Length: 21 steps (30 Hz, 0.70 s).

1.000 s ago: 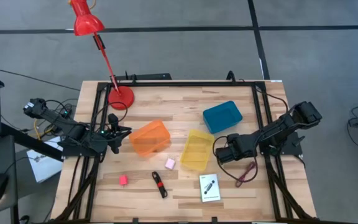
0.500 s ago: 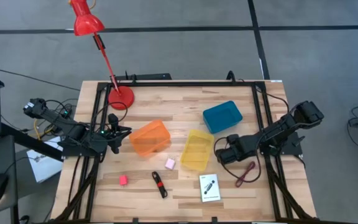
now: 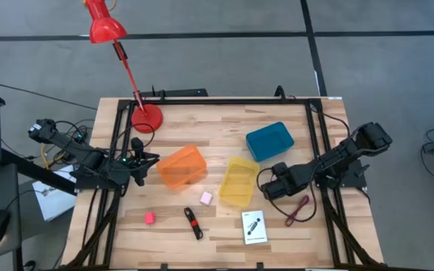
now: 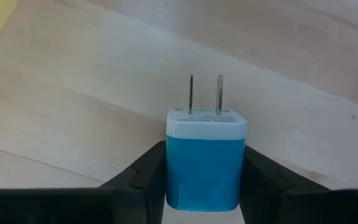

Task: Pick and place items into bin
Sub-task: Put the blue charger adapter into the blue bin

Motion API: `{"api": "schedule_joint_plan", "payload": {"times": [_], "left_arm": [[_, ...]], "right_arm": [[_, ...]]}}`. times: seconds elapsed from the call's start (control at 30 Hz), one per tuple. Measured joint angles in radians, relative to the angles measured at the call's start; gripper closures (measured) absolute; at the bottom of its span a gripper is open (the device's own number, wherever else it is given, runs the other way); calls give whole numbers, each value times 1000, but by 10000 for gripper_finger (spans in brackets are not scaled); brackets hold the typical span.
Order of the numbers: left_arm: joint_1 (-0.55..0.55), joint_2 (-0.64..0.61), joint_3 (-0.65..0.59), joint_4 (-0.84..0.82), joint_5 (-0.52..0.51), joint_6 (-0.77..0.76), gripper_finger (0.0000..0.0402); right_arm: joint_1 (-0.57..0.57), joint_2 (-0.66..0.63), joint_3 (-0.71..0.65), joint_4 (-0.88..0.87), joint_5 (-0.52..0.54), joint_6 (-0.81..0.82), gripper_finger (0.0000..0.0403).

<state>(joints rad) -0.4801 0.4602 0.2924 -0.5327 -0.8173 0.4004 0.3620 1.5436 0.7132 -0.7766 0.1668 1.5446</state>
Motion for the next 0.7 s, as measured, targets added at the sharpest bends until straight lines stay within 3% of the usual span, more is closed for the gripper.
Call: {"api": "schedule_joint_plan", "payload": {"times": [0.17,0.47,0.6,0.7], "left_arm": [[0,0,0,0,0,0,329],[0,0,0,0,0,0,329],[0,0,0,7,-11,0,329],[0,-1,0,8,-6,0,329]], "right_arm": [[0,-67,27,-7,132,-73,246],[-57,-309,37,-38,358,-229,264],[-169,-424,38,-38,382,-376,247],[-287,-475,39,-38,332,-516,245]]}}
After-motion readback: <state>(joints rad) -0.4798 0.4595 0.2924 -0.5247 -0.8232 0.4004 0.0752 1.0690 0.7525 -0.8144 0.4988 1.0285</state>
